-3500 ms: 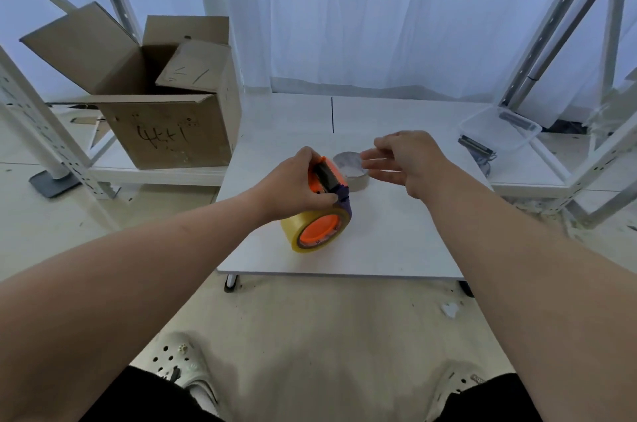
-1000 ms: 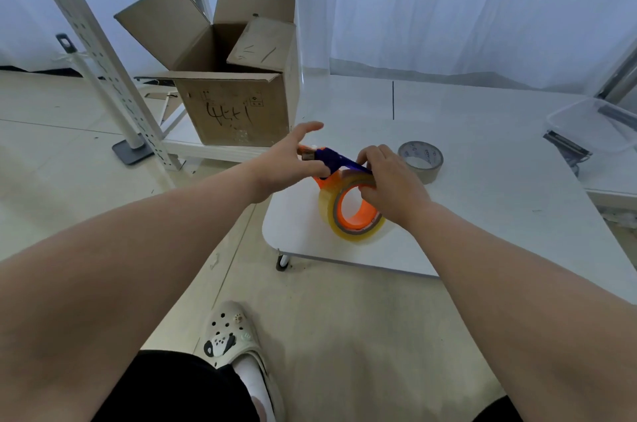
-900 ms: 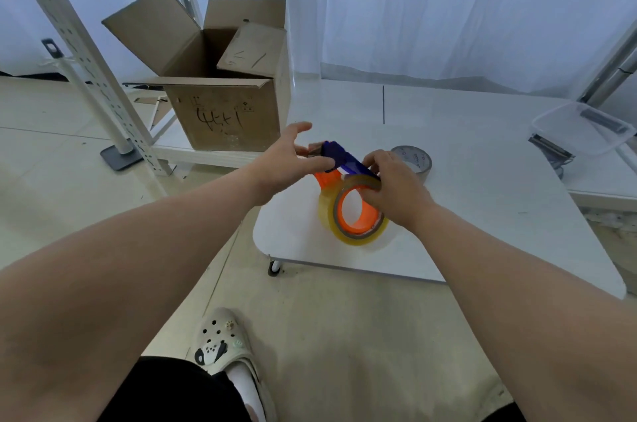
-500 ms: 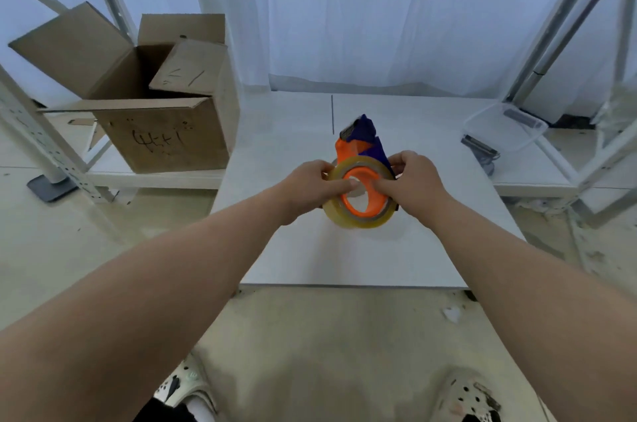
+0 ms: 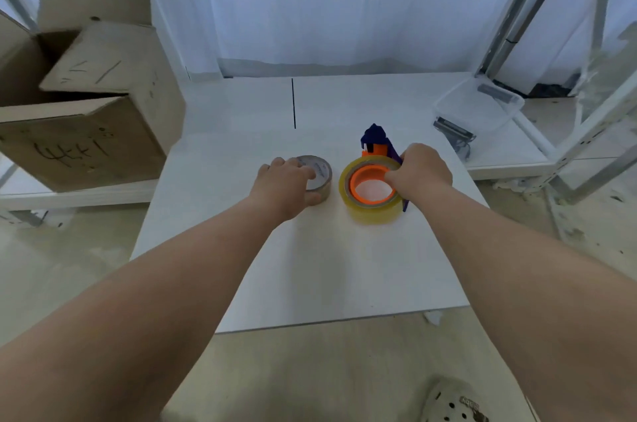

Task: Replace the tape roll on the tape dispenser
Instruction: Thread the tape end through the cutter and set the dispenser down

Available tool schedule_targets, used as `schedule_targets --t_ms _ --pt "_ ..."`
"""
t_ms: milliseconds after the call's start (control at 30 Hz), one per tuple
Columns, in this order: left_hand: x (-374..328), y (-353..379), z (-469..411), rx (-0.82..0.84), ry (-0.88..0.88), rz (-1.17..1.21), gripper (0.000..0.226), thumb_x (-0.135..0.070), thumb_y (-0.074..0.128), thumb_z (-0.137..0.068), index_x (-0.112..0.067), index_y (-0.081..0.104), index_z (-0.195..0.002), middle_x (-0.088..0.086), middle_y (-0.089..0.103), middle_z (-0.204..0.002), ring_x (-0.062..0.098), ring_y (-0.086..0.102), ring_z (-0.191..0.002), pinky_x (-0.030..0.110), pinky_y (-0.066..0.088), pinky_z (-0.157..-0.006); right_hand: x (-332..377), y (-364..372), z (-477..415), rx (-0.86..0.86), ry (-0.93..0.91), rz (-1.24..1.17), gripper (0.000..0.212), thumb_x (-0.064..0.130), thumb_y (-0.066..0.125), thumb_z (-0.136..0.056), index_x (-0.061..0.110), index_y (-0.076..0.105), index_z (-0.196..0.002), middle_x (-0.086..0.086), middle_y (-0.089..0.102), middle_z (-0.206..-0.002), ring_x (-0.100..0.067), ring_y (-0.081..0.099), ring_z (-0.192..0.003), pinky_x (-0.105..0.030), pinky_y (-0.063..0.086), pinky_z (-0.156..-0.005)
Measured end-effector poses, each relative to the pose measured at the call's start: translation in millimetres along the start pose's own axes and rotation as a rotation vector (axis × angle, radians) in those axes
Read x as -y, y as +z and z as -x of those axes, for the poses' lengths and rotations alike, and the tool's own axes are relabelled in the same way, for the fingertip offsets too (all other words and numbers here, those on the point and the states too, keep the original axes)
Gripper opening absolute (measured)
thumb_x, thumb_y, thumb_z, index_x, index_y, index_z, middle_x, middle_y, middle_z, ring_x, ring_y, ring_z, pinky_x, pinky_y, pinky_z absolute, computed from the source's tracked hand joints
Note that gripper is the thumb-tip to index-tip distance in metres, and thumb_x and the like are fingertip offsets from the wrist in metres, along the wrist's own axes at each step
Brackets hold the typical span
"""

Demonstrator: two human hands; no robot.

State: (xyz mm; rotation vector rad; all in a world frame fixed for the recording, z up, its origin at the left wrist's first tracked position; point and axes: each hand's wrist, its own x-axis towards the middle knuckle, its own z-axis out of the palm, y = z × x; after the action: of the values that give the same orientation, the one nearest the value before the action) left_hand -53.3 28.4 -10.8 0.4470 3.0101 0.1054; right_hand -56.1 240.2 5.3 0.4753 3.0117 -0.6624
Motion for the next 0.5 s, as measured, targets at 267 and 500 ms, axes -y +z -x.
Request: schedule_targets --t_ms 267,500 --pt "28.4 12.1 -6.9 -0.066 -0.024 0.009 0.033 -0.049 0.042 -0.09 -0.025 0.064 -0.087 0.0 0.061 -0.106 0.023 0.048 -0.112 0.046 0.015 -0.107 10.7 27.8 -28.6 0.056 -0.059 -0.069 0.01 0.014 0.059 -0.072 0.011 0.049 -0.074 -0.002 0.045 -0.059 -0.021 0.042 -0.051 -0.025 0.028 -0.048" --pt "45.4 15.1 -0.5 -0.105 -0.054 0.034 0.027 -0.041 0.048 -0.088 -0.021 0.065 -0.095 0.002 0.06 -0.112 0.024 0.048 -0.114 0.045 0.016 -0.107 18.5 39.4 -31.2 0.1 -0.055 -0.136 0.006 0.012 0.058 -0.074 0.009 0.054 -0.077 -0.003 0.045 -0.059 -0.024 0.045 -0.056 -0.026 0.03 -0.047"
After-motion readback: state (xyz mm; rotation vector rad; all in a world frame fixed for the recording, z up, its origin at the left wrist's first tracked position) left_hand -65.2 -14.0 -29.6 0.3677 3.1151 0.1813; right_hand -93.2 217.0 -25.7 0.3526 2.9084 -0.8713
